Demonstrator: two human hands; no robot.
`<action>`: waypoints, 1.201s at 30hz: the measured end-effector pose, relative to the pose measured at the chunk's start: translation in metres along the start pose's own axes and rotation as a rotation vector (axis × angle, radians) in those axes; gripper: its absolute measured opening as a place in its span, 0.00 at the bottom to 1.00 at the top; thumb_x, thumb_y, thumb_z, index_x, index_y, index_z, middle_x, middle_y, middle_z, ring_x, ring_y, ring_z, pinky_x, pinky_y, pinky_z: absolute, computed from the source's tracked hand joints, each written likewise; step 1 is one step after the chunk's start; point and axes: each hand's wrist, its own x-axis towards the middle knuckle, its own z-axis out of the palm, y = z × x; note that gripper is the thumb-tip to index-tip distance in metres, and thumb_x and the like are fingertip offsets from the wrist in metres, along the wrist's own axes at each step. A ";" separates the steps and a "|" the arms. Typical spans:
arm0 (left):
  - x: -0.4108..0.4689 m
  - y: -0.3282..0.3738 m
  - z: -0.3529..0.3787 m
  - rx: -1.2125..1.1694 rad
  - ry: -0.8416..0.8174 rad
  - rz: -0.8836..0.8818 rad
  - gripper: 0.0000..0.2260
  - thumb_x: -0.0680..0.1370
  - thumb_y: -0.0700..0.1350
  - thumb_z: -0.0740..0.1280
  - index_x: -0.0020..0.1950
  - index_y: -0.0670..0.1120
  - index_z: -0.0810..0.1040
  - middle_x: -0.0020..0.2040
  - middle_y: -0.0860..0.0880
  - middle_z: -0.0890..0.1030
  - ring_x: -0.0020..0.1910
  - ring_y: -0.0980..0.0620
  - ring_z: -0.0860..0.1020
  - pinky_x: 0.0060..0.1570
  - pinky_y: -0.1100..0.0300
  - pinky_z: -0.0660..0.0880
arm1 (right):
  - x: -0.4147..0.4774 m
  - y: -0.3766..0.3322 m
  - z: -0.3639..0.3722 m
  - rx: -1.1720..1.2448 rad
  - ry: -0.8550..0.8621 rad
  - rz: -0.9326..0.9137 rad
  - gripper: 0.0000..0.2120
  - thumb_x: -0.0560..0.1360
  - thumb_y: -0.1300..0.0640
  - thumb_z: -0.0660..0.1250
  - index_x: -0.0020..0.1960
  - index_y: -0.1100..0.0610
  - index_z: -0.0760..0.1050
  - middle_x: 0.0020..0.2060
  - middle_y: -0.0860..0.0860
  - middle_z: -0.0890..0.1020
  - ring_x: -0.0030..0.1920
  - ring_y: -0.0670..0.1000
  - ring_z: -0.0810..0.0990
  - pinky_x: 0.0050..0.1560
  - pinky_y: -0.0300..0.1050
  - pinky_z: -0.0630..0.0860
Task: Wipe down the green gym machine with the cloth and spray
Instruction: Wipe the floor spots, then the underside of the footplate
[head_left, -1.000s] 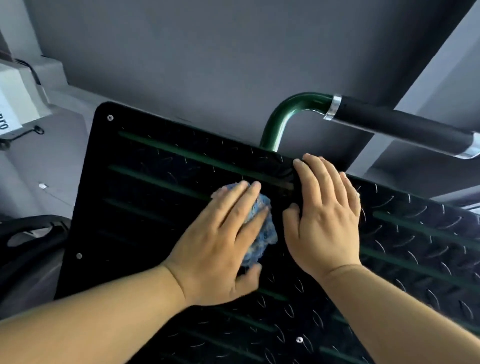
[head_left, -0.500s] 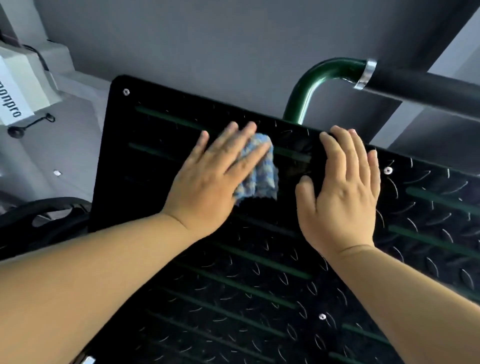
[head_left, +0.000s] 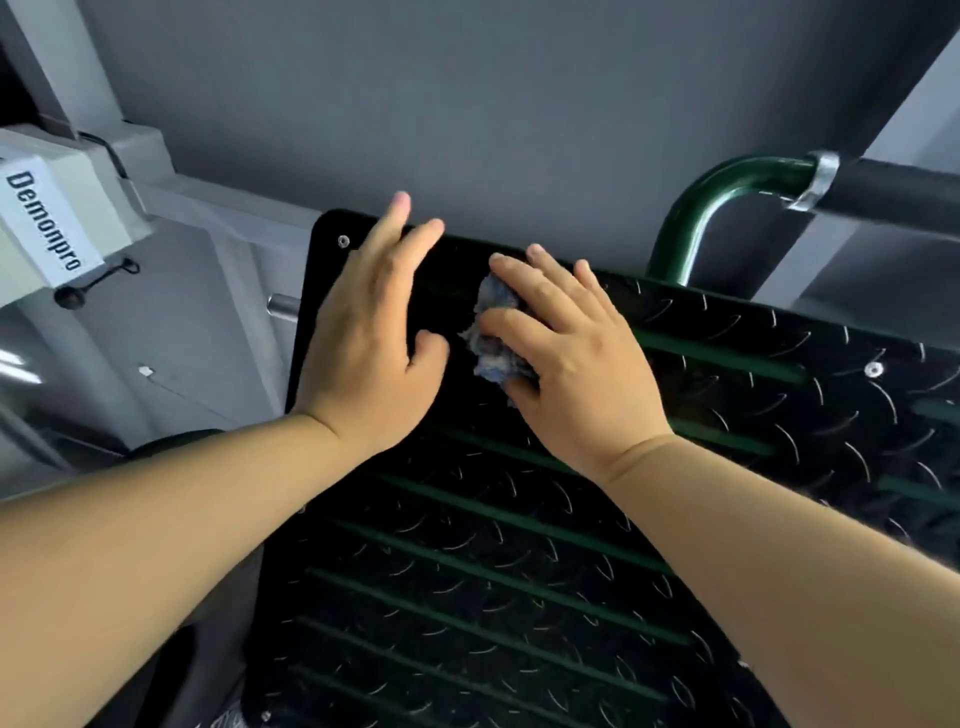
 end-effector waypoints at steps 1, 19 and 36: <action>-0.001 -0.012 -0.005 0.027 0.046 -0.129 0.29 0.72 0.40 0.58 0.75 0.43 0.61 0.77 0.41 0.58 0.76 0.46 0.57 0.72 0.65 0.52 | 0.002 0.003 0.000 -0.024 -0.005 -0.045 0.11 0.73 0.60 0.65 0.53 0.57 0.81 0.69 0.56 0.74 0.72 0.62 0.67 0.72 0.59 0.58; -0.017 -0.074 -0.039 -0.739 -0.275 -1.004 0.21 0.65 0.63 0.56 0.46 0.49 0.72 0.42 0.46 0.74 0.45 0.44 0.73 0.51 0.49 0.69 | 0.070 -0.046 0.033 0.062 0.073 0.110 0.16 0.71 0.67 0.60 0.55 0.61 0.81 0.68 0.60 0.73 0.69 0.64 0.71 0.69 0.53 0.66; -0.020 -0.081 -0.046 -1.072 -0.280 -1.049 0.23 0.80 0.56 0.48 0.47 0.42 0.75 0.33 0.47 0.74 0.27 0.54 0.74 0.26 0.68 0.70 | 0.095 -0.077 0.065 0.108 0.127 0.088 0.20 0.70 0.70 0.56 0.54 0.62 0.81 0.65 0.61 0.76 0.68 0.65 0.72 0.69 0.54 0.67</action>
